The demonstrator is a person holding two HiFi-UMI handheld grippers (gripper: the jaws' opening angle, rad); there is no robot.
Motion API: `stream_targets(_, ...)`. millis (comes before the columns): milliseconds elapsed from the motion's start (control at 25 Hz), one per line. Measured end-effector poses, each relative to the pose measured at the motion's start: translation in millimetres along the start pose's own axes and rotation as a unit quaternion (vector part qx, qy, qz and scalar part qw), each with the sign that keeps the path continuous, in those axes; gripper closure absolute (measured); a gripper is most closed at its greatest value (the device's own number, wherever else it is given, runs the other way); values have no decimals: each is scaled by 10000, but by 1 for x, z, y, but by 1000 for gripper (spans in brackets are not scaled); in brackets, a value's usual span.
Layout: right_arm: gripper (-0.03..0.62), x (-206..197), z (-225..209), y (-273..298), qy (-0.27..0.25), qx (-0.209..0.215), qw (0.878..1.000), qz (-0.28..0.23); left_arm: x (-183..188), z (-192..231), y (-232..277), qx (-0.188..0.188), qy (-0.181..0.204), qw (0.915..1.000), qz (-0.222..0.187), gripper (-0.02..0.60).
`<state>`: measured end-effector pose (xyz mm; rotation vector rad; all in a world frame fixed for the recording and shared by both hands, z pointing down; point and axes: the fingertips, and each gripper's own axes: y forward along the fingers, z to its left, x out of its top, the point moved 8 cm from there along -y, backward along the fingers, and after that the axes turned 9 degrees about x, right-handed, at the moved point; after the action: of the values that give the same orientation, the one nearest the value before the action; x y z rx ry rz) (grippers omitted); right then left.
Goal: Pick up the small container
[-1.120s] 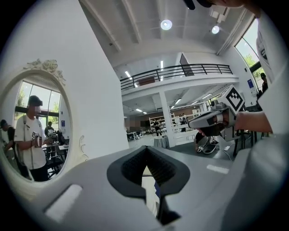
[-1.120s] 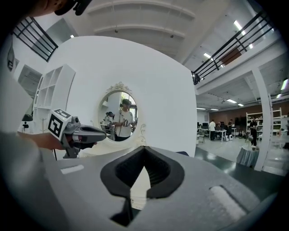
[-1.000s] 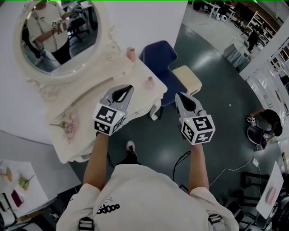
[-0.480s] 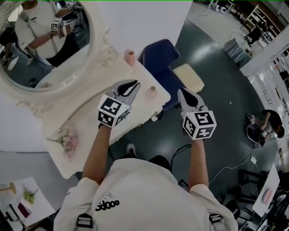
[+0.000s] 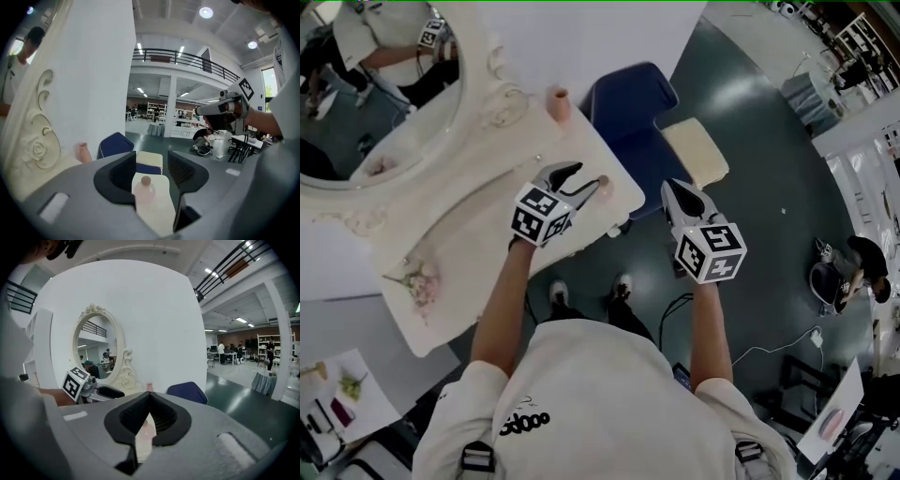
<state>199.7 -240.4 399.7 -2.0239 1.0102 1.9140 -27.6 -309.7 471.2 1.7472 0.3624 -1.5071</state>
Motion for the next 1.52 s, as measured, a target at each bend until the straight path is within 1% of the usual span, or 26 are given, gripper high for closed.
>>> stream_targets(120, 592, -12, -19, 6, 6, 173, 9996, 240, -21, -8, 32, 30, -174, 9994, 305, 327)
stream_targets(280, 592, -33, -37, 22, 96, 408, 9977, 538, -53, -9, 65, 251, -325, 9972, 618, 322)
stream_targets(440, 592, -52, -56, 38, 170, 567, 9950, 811, -79, -7, 97, 451, -377, 9958, 699, 315)
stream_targets(600, 592, -67, -74, 46, 107, 760, 9910, 1093, -99, -13, 120, 663, -158, 9953, 688, 318)
stream_targets(680, 592, -71, -81, 47, 46, 839, 9893, 1191, -105, -15, 128, 792, -65, 9948, 631, 338)
stream_targets(760, 592, -73, -88, 46, 4, 875, 9884, 1244, -110, -18, 133, 914, -66, 9939, 606, 371)
stream_targets(800, 592, -73, -91, 45, -2, 881, 9881, 1259, -112, -18, 135, 1003, -87, 9932, 587, 383)
stream_targets(880, 592, -75, -96, 44, -3, 878, 9878, 1289, -115, -16, 135, 1215, -156, 9910, 532, 433)
stream_targets(920, 592, -76, -98, 43, -7, 871, 9876, 1306, -117, -15, 135, 1294, -179, 9902, 500, 448)
stream_targets(1120, 592, -79, -100, 38, 44, 753, 9886, 1303, -120, -15, 134, 1406, -82, 9894, 365, 456)
stream_targets(1160, 592, -79, -100, 38, 61, 706, 9891, 1288, -120, -14, 134, 1436, -124, 9889, 369, 456)
stream_targets(1240, 592, -77, -97, 36, 87, 605, 9902, 1255, -119, -11, 132, 1512, -331, 9872, 374, 456)
stream_targets(1320, 592, -75, -94, 34, 103, 504, 9913, 1214, -116, -8, 126, 1495, -555, 9866, 358, 456)
stream_targets(1360, 592, -74, -92, 34, 109, 451, 9918, 1190, -113, -7, 122, 1442, -603, 9871, 354, 456)
stream_targets(1520, 592, -66, -83, 31, 107, 263, 9939, 1069, -90, -2, 103, 1177, -521, 9913, 258, 456)
